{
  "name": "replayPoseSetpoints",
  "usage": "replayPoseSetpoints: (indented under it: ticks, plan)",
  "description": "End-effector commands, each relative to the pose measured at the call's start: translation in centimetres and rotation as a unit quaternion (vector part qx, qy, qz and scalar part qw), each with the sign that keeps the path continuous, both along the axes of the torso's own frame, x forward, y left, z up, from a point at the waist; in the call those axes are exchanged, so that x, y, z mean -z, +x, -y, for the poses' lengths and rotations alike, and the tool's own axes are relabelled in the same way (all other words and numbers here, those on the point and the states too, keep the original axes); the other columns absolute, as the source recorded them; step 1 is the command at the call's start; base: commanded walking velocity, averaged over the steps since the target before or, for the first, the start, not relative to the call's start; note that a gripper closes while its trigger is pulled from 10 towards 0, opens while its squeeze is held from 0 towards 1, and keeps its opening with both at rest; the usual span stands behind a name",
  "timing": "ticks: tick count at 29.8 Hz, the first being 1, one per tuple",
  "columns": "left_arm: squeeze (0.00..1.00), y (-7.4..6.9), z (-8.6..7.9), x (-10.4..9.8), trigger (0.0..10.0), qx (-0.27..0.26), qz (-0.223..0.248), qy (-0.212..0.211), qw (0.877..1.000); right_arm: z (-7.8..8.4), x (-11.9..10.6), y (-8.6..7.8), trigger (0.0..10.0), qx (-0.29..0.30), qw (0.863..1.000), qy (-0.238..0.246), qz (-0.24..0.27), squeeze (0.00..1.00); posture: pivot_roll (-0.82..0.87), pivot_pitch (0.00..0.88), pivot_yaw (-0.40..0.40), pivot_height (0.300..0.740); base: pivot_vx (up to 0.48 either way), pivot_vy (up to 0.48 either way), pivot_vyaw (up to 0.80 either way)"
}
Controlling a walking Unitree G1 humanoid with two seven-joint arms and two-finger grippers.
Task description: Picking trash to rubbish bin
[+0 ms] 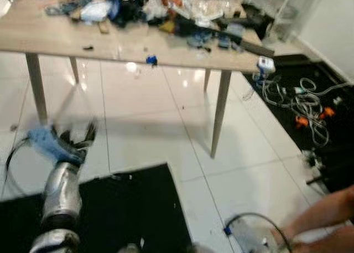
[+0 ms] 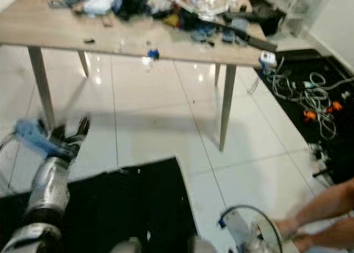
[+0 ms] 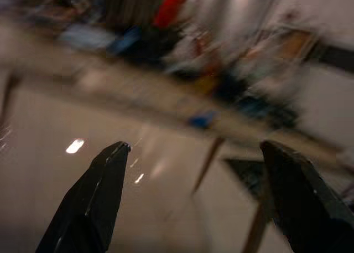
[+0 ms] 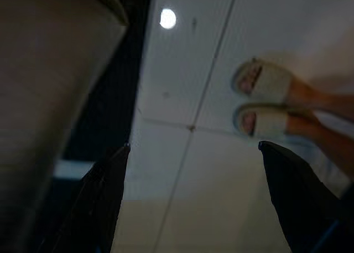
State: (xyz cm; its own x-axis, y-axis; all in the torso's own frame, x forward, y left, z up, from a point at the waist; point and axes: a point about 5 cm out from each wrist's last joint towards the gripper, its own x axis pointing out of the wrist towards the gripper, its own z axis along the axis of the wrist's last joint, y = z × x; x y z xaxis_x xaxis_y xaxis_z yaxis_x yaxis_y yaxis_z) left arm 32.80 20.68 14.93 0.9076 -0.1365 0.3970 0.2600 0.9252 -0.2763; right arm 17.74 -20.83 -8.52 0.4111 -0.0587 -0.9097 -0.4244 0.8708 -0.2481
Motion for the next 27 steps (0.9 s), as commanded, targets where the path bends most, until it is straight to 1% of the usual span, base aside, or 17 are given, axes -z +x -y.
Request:
replayPoseSetpoints:
  ticks: [1,2,4,5,6,7,8,10,12,16,19,22,27]
  plan:
    - [0.0,-0.3,1.4,0.1,10.0,0.033,-0.001,-0.006,0.999,0.2,0.3,-0.7,10.0,0.009,1.0,-0.009,-0.011,0.0,0.07,0.127,-0.033,0.74,0.48,0.0,0.0]
    - [0.0,-0.3,1.4,0.1,10.0,0.033,-0.001,-0.006,0.999,0.2,0.3,-0.7,10.0,0.009,1.0,-0.009,-0.011,0.0,0.07,0.127,-0.033,0.74,0.48,0.0,0.0]
    - [0.0,-0.1,2.9,-1.7,10.0,0.057,0.029,0.0,0.998,-0.5,0.4,-0.7,10.0,0.007,1.0,-0.005,-0.011,0.0,0.07,0.126,-0.03,0.74,0.48,0.0,0.0]
    - [0.0,-0.1,2.9,-1.7,10.0,0.057,0.029,0.0,0.998,-0.5,0.4,-0.7,10.0,0.007,1.0,-0.005,-0.011,0.0,0.07,0.126,-0.03,0.74,0.48,0.0,0.0]
    - [0.0,0.0,3.5,-2.3,10.0,0.065,0.04,0.006,0.997,-0.8,0.5,-0.7,10.0,0.007,1.0,-0.003,-0.011,0.0,0.07,0.126,-0.03,0.74,0.48,0.0,0.0]
    - [0.0,0.0,4.5,-3.1,10.0,0.079,0.053,0.019,0.995,-1.0,0.5,-0.8,10.0,0.007,1.0,-0.002,-0.012,0.0,0.07,0.126,-0.029,0.74,0.48,0.0,0.0]
    - [0.0,0.0,4.5,-3.1,10.0,0.079,0.053,0.019,0.995,-1.0,0.5,-0.8,10.0,0.007,1.0,-0.002,-0.012,0.0,0.07,0.126,-0.029,0.74,0.48,0.0,0.0]
    - [0.0,0.1,5.2,-3.2,10.0,0.084,0.055,0.028,0.995,-1.0,0.5,-0.8,10.0,0.007,1.0,-0.002,-0.013,0.0,0.07,0.126,-0.029,0.74,0.48,0.0,0.0]
    - [0.0,0.0,5.8,-2.5,10.0,0.082,0.038,0.052,0.995,-0.9,0.5,-0.8,10.0,0.007,1.0,-0.002,-0.013,0.0,0.07,0.125,-0.027,0.74,0.48,0.0,0.0]
    - [0.0,0.1,5.6,-2.1,10.0,0.069,0.023,0.049,0.996,-0.8,0.5,-0.7,10.0,0.008,1.0,-0.002,-0.012,0.0,0.06,0.125,-0.026,0.74,0.48,0.0,0.0]
    - [0.0,0.1,5.2,-1.4,10.0,0.041,-0.008,0.068,0.997,-0.3,0.4,-0.6,10.0,0.009,1.0,-0.005,-0.012,0.0,0.06,0.124,-0.027,0.74,0.48,0.0,0.0]
    - [0.0,0.2,4.4,-0.5,10.0,-0.002,-0.044,0.109,0.993,0.1,0.3,-0.6,10.0,0.009,1.0,-0.009,-0.013,0.0,0.06,0.124,-0.027,0.74,0.364,0.0,0.0]
    - [0.0,0.4,3.2,0.2,10.0,-0.053,-0.079,0.13,0.987,0.2,0.2,-0.6,10.0,0.008,1.0,-0.01,-0.013,0.0,0.06,0.121,-0.025,0.74,0.354,0.0,0.0]
